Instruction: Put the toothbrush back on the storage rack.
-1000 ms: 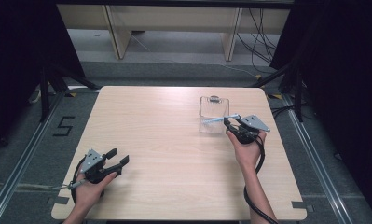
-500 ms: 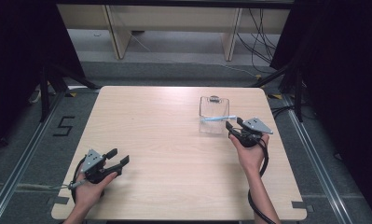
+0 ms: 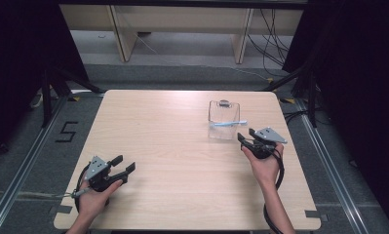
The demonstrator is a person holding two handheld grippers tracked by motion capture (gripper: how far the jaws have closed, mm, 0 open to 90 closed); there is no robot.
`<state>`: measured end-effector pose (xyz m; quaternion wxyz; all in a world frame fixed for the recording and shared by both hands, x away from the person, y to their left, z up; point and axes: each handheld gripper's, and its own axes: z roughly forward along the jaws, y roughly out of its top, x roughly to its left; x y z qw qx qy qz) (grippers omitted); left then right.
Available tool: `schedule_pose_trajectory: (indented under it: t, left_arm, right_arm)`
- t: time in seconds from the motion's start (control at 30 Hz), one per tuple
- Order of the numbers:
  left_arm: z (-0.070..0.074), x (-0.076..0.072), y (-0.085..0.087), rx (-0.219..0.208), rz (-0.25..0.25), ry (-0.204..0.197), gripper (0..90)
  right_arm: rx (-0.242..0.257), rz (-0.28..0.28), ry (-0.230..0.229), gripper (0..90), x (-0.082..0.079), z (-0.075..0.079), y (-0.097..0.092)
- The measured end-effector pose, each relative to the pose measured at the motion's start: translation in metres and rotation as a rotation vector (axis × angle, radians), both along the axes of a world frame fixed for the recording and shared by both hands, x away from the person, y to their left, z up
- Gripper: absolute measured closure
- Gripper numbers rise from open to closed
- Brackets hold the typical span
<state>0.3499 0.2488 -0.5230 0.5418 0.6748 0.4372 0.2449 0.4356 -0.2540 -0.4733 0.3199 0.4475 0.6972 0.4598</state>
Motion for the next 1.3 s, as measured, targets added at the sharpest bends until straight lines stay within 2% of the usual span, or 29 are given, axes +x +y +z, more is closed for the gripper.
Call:
schedule_pose_trajectory:
  t: [0.03, 0.07, 0.1, 0.17, 0.2, 0.23, 0.27, 0.3, 0.33, 0.4, 0.47, 0.5, 0.53, 0.6, 0.67, 0.7, 0.77, 0.8, 0.83, 0.87, 0.9, 0.93, 1.0, 1.03, 1.07, 1.1, 1.17, 1.27, 1.3]
  left_arm:
    - [0.000, 0.000, 0.000, 0.001, 0.000, 0.000, 36.2]
    - [0.000, 0.000, 0.000, 0.001, 0.000, 0.000, 36.2]
    - [0.000, 0.000, 0.000, 0.002, 0.000, 0.000, 36.2]
    - [0.000, 0.000, 0.000, 0.002, 0.000, 0.000, 36.2]
    - [0.000, 0.000, 0.000, -0.001, 0.000, 0.000, 36.2]
    - [0.000, 0.000, 0.000, 0.000, 0.000, 0.001, 36.1]
    - [0.000, 0.000, 0.000, -0.005, 0.000, -0.005, 36.1]
    - [-0.001, 0.001, 0.000, -0.010, -0.004, -0.010, 36.1]
    - [-0.001, 0.001, 0.000, -0.010, -0.004, -0.010, 36.1]
    - [-0.001, 0.001, 0.000, -0.010, -0.004, -0.010, 36.1]
    - [0.000, 0.000, 0.000, 0.002, 0.002, -0.001, 36.1]
    - [-0.001, 0.001, 0.000, -0.009, -0.003, -0.011, 36.1]
    - [-0.001, 0.001, 0.000, -0.011, -0.002, -0.010, 36.1]
    - [-0.001, 0.001, 0.000, -0.011, -0.002, -0.009, 36.1]
    - [-0.001, 0.001, 0.000, -0.010, -0.002, -0.011, 36.1]
    - [-0.001, 0.001, 0.000, -0.009, -0.002, -0.011, 36.1]
    - [-0.001, 0.001, 0.000, -0.011, 0.000, -0.011, 36.1]
    - [-0.001, 0.001, 0.000, -0.012, 0.000, -0.010, 36.1]
    - [-0.001, 0.001, 0.000, -0.012, 0.000, -0.010, 36.1]
    - [-0.001, 0.001, 0.000, -0.012, 0.000, -0.010, 36.1]
    - [-0.001, 0.001, 0.000, -0.011, -0.001, -0.010, 36.1]
    - [-0.001, 0.001, 0.000, -0.010, -0.001, -0.010, 36.1]
    - [-0.001, 0.001, 0.000, -0.011, 0.000, -0.010, 36.1]
    - [-0.001, 0.001, 0.000, -0.012, 0.000, -0.009, 36.1]
    - [-0.001, 0.001, 0.000, -0.012, 0.001, -0.008, 36.1]
    - [-0.001, 0.001, 0.000, -0.012, 0.000, -0.009, 36.1]
    - [-0.001, 0.001, 0.000, -0.010, -0.002, -0.012, 36.1]
    - [-0.001, 0.001, 0.000, -0.012, -0.003, -0.011, 36.1]
    - [-0.001, 0.001, 0.000, -0.010, -0.002, -0.010, 36.1]
  right_arm:
    - [0.037, -0.014, 0.033, 47.8, -0.003, 0.000, 0.002]
    - [0.016, 0.009, 0.041, 47.8, -0.004, 0.000, 0.000]
    - [0.027, 0.000, 0.053, 47.8, -0.006, 0.000, 0.001]
    - [-0.011, 0.014, 0.057, 47.5, -0.008, 0.000, -0.002]
    - [0.000, 0.021, 0.074, 47.4, -0.009, 0.000, -0.003]
    - [0.026, 0.003, 0.107, 47.4, -0.014, -0.001, 0.000]
    - [-0.006, 0.023, 0.099, 47.4, -0.014, -0.002, -0.004]
    - [-0.014, 0.019, 0.103, 47.4, -0.016, -0.003, -0.005]
    - [-0.002, 0.011, 0.125, 47.4, -0.020, -0.004, -0.004]
    - [-0.001, 0.017, 0.120, 47.3, -0.022, -0.008, -0.007]
    - [-0.031, 0.037, 0.118, 47.3, -0.025, -0.010, -0.011]
    - [-0.031, 0.039, 0.131, 47.3, -0.028, -0.011, -0.012]
    - [-0.034, 0.047, 0.124, 47.4, -0.029, -0.012, -0.013]
    - [-0.002, 0.018, 0.153, 47.4, -0.036, -0.014, -0.013]
    - [-0.025, 0.032, 0.137, 47.3, -0.038, -0.015, -0.016]
    - [0.009, 0.017, 0.166, 47.3, -0.042, -0.016, -0.014]
    - [-0.030, 0.046, 0.131, 47.3, -0.043, -0.018, -0.018]
    - [-0.031, 0.057, 0.150, 47.4, -0.045, -0.018, -0.020]
    - [0.001, 0.027, 0.155, 47.3, -0.050, -0.020, -0.017]
    - [-0.030, 0.040, 0.145, 47.3, -0.051, -0.020, -0.020]
    - [-0.032, 0.035, 0.140, 47.3, -0.054, -0.020, -0.021]
    - [0.005, 0.027, 0.140, 47.3, -0.057, -0.022, -0.019]
    - [-0.009, 0.038, 0.133, 47.3, -0.061, -0.023, -0.022]
    - [-0.009, 0.025, 0.123, 47.3, -0.063, -0.024, -0.023]
    - [0.021, 0.010, 0.129, 47.3, -0.066, -0.026, -0.022]
    - [0.025, 0.013, 0.115, 47.3, -0.067, -0.027, -0.022]
    - [-0.003, 0.022, 0.119, 47.2, -0.068, -0.027, -0.024]
    - [0.025, 0.012, 0.134, 47.3, -0.070, -0.027, -0.023]
    - [0.014, 0.013, 0.108, 47.3, -0.068, -0.027, -0.023]
